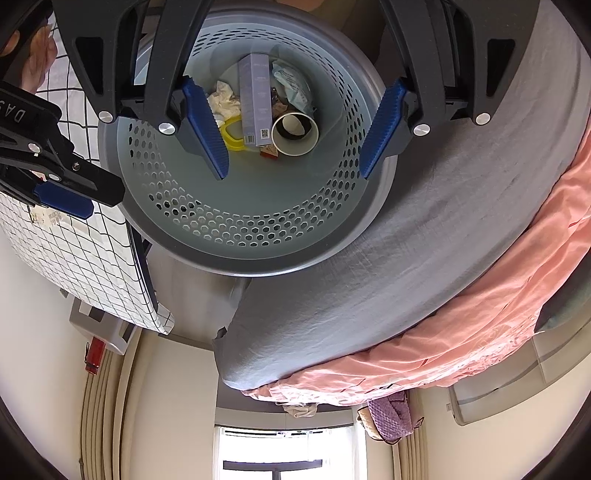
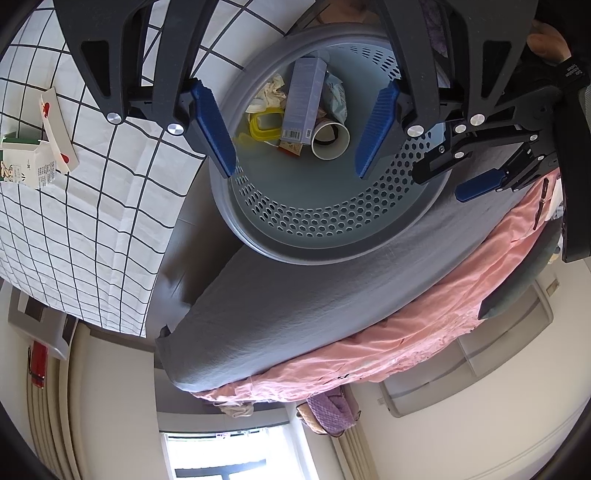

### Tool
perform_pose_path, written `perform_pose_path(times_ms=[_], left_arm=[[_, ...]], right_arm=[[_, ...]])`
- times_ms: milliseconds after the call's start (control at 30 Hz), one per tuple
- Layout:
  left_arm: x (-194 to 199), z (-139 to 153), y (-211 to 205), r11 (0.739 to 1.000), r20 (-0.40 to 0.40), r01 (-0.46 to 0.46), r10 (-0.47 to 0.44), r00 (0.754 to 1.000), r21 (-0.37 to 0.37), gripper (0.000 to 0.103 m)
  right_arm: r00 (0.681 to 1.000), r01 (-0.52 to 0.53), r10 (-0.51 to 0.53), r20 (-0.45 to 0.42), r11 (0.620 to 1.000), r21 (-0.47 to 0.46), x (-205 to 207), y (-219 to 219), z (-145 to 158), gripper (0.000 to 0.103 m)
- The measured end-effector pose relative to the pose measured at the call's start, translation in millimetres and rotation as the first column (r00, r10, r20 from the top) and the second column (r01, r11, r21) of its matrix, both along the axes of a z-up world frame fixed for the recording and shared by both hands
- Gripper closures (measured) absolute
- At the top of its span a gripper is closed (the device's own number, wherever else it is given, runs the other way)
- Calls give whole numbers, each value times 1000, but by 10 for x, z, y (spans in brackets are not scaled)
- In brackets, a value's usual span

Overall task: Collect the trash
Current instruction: 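Move both grippers over the grid bed toward the carton and stick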

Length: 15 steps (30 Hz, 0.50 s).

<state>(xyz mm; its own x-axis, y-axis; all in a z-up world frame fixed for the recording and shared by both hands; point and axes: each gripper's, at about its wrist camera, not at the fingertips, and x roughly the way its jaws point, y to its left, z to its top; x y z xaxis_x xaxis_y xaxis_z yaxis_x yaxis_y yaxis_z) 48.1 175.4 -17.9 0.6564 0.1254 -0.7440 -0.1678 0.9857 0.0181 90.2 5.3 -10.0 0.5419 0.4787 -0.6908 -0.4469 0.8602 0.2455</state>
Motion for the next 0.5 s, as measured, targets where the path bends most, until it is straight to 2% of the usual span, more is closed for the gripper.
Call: perform_pose_path(times_ms=[300,500], left_arm=[[-11,27,-97,1000,9,13,-13,1000,1,30],[-30,63,-246,999,21,40,-40,999,7,30]], right_arm=[[999,49,-49,4,999,-3,-40,-201,28,34],[994,108,-108,5,994,-13,-110,-497,88,34]])
